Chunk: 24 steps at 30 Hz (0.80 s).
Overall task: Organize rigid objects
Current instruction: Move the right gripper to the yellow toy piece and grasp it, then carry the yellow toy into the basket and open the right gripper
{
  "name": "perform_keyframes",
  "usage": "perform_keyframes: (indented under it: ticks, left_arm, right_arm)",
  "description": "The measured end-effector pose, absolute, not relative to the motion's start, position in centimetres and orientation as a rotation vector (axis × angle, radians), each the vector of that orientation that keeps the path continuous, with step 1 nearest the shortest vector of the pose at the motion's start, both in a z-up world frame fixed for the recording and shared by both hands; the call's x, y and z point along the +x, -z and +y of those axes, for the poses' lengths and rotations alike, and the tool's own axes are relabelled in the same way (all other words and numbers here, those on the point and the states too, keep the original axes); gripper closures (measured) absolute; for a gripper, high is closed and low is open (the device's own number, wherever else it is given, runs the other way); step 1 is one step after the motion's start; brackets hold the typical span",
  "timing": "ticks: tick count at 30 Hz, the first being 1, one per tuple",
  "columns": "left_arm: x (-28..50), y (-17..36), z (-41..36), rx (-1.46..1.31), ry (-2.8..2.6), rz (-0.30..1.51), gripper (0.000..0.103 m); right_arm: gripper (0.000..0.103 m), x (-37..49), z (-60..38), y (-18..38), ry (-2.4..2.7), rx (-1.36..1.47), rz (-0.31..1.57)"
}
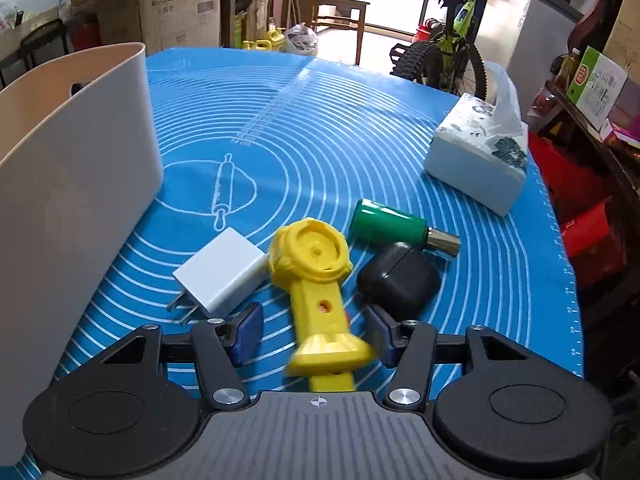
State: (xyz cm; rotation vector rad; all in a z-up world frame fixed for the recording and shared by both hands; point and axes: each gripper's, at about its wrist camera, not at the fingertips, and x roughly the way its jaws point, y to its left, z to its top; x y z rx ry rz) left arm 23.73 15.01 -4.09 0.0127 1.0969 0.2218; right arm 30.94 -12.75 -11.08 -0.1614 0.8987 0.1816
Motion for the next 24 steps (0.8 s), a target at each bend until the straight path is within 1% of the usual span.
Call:
perform_keyframes:
  ticks: [1,2,3,6,11,24]
  left_arm:
    - [23.7,4.1,15.0,0.013,-0.222,1.097,0.088]
    - [23.7,4.1,15.0,0.014,-0.222,1.097,0.088]
    - [23.7,4.1,15.0,0.013,-0.222,1.097,0.088]
    - [23.7,4.1,15.0,0.011,-0.221,1.097,0.088]
    - [23.7,4.1,15.0,0.010,-0.221,1.097,0.088]
    - [23.7,4.1,15.0,0.011,-0.221,1.097,0.088]
  right_arm:
    - [0.052,31.0,-12.8,11.0,-0.190,-0.152,0.902]
    - [0.064,31.0,-12.8,11.0,-0.202,-0.137,0.899]
    - [0.066,31.0,-12.7,10.9,-0.187,-0.148,0.899]
    - [0.066,31.2,-12.8,10.8,-0.178,-0.125,0.917]
    - [0.067,31.6,-14.3,10.4,-0.181,0.020,0.952]
    - [0.067,31.0,-14.3,9.6,-0.176,0.037,0.908]
